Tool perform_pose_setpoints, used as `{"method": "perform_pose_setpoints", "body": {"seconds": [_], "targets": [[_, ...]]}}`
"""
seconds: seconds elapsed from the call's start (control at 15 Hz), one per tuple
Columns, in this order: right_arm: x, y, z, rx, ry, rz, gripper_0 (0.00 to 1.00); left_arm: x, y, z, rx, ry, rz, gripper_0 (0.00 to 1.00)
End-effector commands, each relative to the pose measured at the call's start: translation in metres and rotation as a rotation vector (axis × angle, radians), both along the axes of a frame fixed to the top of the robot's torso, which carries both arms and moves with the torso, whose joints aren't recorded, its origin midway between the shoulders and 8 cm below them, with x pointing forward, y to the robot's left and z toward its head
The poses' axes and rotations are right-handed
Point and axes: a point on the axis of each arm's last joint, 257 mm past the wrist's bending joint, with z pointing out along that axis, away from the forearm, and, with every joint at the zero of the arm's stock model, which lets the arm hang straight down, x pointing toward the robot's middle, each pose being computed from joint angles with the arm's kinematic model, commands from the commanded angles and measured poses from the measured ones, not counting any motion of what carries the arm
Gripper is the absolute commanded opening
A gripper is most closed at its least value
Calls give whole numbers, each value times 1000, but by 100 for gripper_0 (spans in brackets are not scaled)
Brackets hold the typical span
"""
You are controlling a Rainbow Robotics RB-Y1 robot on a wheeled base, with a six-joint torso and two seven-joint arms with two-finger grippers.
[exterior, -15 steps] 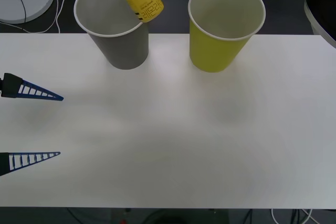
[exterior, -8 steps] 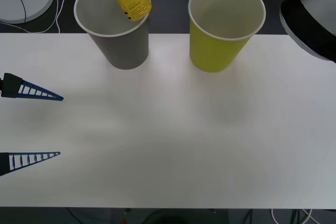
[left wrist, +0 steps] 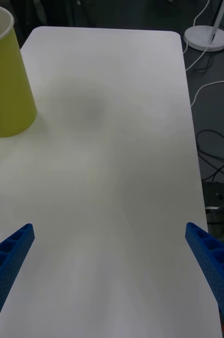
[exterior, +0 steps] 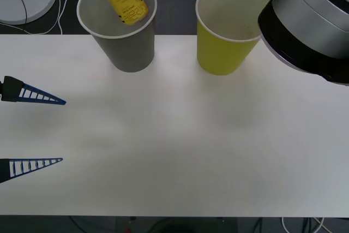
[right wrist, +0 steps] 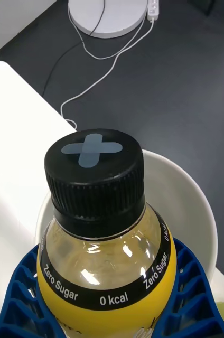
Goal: Put the can into the green bin and the plastic bottle into the gray bin
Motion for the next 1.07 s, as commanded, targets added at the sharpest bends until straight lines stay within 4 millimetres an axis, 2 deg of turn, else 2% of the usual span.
{"method": "perform_pose_setpoints", "body": {"seconds": [0.07, 0.4, 0.47, 0.53, 0.6, 1.07], "targets": [[-1, 4, -1, 8, 1, -1, 0, 0, 0, 0, 0, 0, 0, 100], [-4, 10, 1, 20, 3, 13, 0, 0, 0, 0, 0, 0, 0, 100], [-5, 11, 1, 19, 4, 16, 41, 0, 0, 0, 0, 0, 0, 100], [-3, 9, 1, 7, -7, 15, 89, 0, 0, 0, 0, 0, 0, 100], [0, 5, 1, -16, -22, 33, 100, 0, 0, 0, 0, 0, 0, 100], [3, 8, 3, 6, -27, 60, 100, 0, 0, 0, 0, 0, 0, 100]]}}
